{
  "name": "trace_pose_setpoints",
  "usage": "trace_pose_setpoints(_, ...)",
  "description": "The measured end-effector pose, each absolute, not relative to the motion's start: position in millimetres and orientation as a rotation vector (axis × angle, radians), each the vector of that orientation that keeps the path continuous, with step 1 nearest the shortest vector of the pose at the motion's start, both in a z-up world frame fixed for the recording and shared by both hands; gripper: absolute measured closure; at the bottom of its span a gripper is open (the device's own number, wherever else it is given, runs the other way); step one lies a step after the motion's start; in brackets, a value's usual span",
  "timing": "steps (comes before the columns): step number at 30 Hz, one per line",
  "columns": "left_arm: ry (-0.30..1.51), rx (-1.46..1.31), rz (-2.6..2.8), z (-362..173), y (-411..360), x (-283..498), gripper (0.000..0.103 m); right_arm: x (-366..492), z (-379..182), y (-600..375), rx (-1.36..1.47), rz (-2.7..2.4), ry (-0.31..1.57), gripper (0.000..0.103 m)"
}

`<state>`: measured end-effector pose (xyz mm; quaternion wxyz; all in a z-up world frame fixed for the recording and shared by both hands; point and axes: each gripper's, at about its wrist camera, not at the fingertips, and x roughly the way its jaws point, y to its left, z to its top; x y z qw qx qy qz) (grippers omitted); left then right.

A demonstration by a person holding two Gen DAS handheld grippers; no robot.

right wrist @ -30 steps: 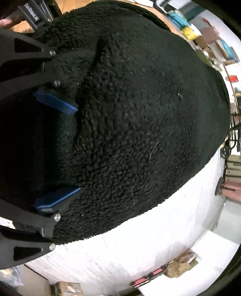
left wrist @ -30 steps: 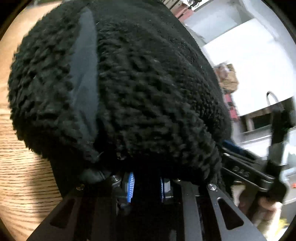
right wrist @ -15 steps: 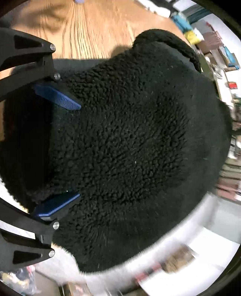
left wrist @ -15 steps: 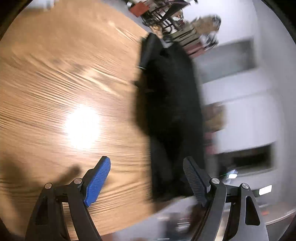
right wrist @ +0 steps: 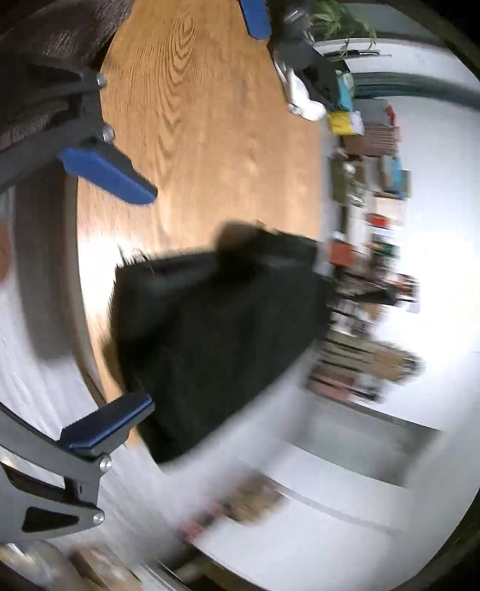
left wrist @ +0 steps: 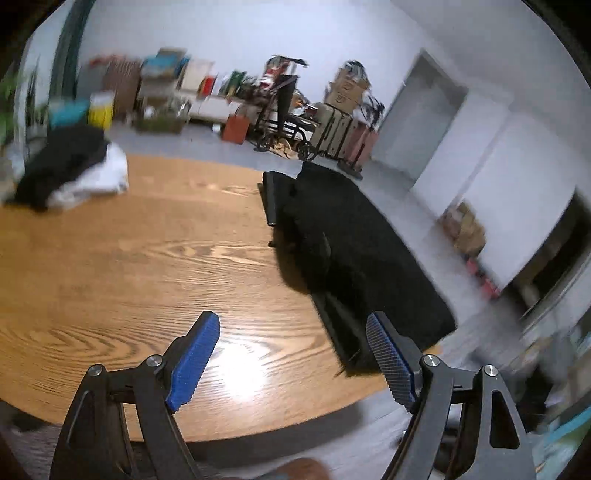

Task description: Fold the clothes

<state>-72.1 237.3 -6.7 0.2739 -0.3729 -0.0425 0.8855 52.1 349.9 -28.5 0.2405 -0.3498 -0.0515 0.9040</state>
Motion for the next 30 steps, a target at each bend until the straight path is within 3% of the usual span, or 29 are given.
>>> trace_pose_setpoints(5,0.047,-0.963,2.485,7,261,-45,0.02,88,7,347,-0.847,2.536,-0.137,0.0)
trace_pose_setpoints(13,0.105,-0.968,2.442,5,298,-25,0.02,107,10,380,-0.82,2.609,0.038,0.0)
trace_pose_setpoints(30,0.171,-1.022,2.461,0,331,-45,0.019,100,-14,420,-0.943,2.595,0.175,0.0)
